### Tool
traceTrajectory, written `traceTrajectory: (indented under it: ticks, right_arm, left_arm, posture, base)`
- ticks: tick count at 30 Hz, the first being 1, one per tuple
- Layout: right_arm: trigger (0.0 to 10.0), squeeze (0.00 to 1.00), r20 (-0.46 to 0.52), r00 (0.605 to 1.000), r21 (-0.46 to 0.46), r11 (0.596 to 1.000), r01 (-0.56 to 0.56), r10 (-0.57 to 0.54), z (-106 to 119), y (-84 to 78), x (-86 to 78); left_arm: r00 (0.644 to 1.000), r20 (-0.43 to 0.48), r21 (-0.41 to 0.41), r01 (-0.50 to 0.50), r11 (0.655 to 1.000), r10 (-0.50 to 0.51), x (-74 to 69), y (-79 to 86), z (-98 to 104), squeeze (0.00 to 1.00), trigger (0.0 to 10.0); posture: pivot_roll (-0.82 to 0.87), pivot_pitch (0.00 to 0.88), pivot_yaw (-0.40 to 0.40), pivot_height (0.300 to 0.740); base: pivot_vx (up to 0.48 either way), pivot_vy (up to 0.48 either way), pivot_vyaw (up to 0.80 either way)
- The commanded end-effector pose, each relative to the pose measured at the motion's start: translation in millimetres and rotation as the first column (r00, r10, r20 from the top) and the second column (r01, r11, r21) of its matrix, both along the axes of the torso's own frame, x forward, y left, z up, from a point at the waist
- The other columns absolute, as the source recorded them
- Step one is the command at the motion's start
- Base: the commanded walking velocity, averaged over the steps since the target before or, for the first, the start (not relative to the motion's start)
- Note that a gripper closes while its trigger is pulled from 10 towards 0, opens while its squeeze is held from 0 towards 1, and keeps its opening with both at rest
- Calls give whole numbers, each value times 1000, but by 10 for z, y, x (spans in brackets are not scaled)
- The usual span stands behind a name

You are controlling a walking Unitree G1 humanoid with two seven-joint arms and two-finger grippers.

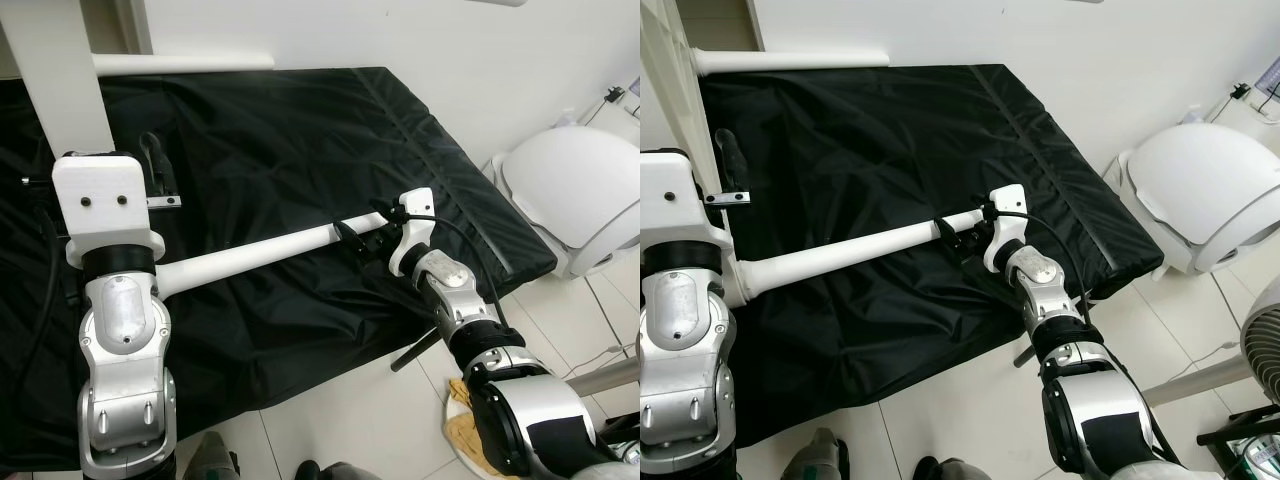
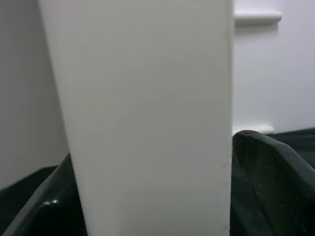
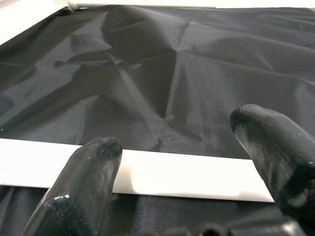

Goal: Building children table

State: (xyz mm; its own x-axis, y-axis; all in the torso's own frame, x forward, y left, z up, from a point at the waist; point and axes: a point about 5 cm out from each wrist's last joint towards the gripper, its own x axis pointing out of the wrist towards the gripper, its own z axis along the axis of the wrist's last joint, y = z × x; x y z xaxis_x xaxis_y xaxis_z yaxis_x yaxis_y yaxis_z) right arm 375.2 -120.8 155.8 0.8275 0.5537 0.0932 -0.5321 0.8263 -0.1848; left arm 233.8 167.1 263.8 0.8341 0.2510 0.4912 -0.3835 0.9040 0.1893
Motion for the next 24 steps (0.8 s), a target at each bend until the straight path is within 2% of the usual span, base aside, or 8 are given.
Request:
traceTrajectory:
  ticks: [1,4,5,6,12,19,23,24]
  right_arm:
    - [10000,0,-7,1000,-18,1000,12,-12,-28,-52,1]
    - [10000,0,-11,1000,-19,1000,14,-14,-46,-50,-5]
    - [10000,0,-19,1000,-19,1000,12,-12,-69,-34,-11]
    - [10000,0,-21,1000,-20,1000,10,-10,-76,-27,-13]
    - [10000,0,-22,1000,-26,1000,-6,5,-55,13,3]
    - [10000,0,-23,1000,-29,999,-13,12,-36,24,16]
    - [10000,0,-29,999,-36,999,-18,17,-29,35,29]
    - [10000,0,-32,999,-40,999,-21,20,-28,44,34]
  left_arm:
    - [999,-28,35,-43,998,44,-17,-27,-54,0,10000]
    - [991,-4,13,-137,990,137,-72,43,-54,0,10000]
    - [962,7,24,-272,962,271,-131,150,-43,0,10000]
    - [950,7,22,-312,950,312,-148,190,-41,0,10000]
    - [901,58,15,-432,902,431,-340,344,-4,0,10000]
    - [900,54,6,-433,901,432,-387,333,-24,0,10000]
    - [907,142,-12,-399,917,397,-481,274,44,0,10000]
    - [923,198,-14,-334,942,330,-515,203,94,0,10000]
  posture:
    - [70,118,-123,740]
    - [73,119,-128,740]
    - [79,121,-137,740]
    - [79,121,-137,740]
    - [95,127,-156,740]
    - [106,131,-165,740]
    - [117,134,-176,740]
    - [119,138,-179,740]
  base:
    - [0,0,0]
    - [0,0,0]
    - [0,0,0]
    - [0,0,0]
    - [0,0,0]
    - [0,0,0]
    - [0,0,0]
    - [0,0,0]
